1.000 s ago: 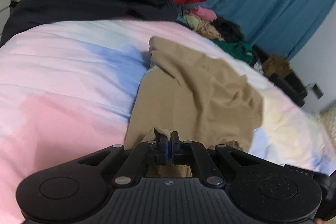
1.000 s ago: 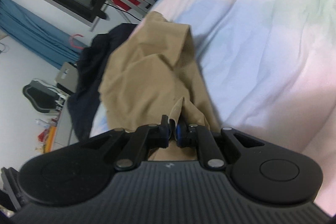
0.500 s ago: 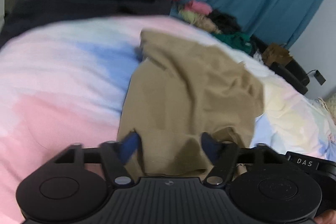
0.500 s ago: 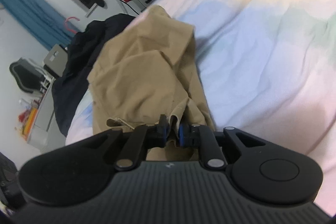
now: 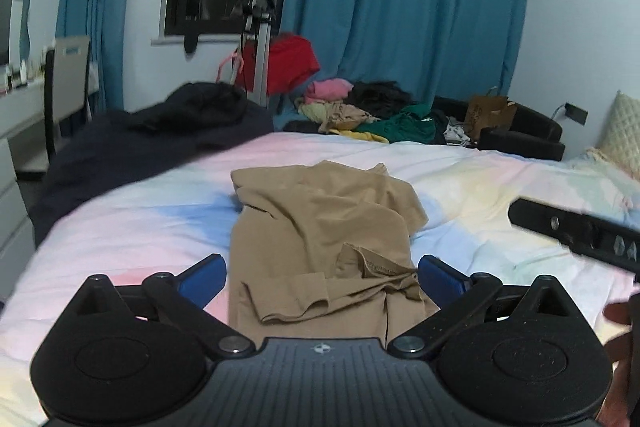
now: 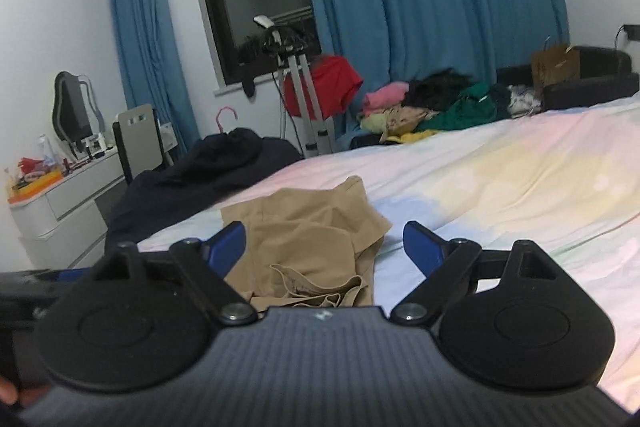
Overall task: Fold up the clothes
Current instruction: 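Open both grippers and release the folded hem onto the shirt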
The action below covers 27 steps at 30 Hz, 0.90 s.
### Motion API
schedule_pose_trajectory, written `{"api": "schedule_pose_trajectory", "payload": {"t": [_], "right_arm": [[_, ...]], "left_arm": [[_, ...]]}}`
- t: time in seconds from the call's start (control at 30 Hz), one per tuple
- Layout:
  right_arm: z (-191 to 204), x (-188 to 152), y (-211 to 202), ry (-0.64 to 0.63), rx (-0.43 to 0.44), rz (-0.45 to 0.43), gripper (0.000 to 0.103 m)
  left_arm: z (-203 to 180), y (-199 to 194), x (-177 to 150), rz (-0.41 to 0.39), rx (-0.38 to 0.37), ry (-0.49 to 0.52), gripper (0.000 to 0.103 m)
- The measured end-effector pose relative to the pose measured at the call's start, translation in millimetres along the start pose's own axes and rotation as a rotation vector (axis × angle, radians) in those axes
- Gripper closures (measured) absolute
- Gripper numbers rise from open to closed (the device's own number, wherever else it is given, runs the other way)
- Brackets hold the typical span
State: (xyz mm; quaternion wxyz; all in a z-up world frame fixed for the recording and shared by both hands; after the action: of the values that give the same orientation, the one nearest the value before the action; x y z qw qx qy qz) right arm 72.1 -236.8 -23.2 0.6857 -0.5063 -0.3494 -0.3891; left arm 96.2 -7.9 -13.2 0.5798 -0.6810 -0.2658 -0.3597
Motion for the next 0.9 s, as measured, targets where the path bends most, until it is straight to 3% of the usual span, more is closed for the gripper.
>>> {"api": "schedule_pose_trajectory", "payload": {"t": [0.37,0.57,0.73,0.87,0.9], "right_arm": [[6.5,-6.8,-4.5,-0.036,0.008,-0.002,0.016],[6.3,-8.5,3.5,-0.040,0.000,0.011,0.016],[3.7,-9.8,9.3,-0.027,-0.011,0.018,0.016],[5.2,-13.6,11.4,-0.058,-0.032,-0.033,0.016],[5.9,-15.3,11.4,-0.069,-0.033,-0.049,0.016]], "left_arm": [[3.7,-18.7,-3.7,-0.062,-0.004,0.007,0.000],[5.0,4.1,-12.3,0.011,-0.055,-0.021,0.000],[1.7,8.0,-18.5,-0.030,-0.040,0.009,0.000],[0.1,3.2,-31.6,-0.152,-0.014,0.010,0.000],[-0.5,4.0,-32.4,-0.151,-0.003,0.008,0.000]]}}
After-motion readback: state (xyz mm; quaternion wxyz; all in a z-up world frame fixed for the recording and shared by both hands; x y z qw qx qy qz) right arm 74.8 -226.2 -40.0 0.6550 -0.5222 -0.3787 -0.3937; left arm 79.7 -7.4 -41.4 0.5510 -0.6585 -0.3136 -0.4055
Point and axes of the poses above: each gripper's, at about its wrist camera, not at the fingertips, and y roughly the way its jaws point, z to its left, x to its top, the point moved 2 cm from there along y, roughly the way its jaws point, and after that the axes turned 8 degrees about z, right-handed, at the moved point
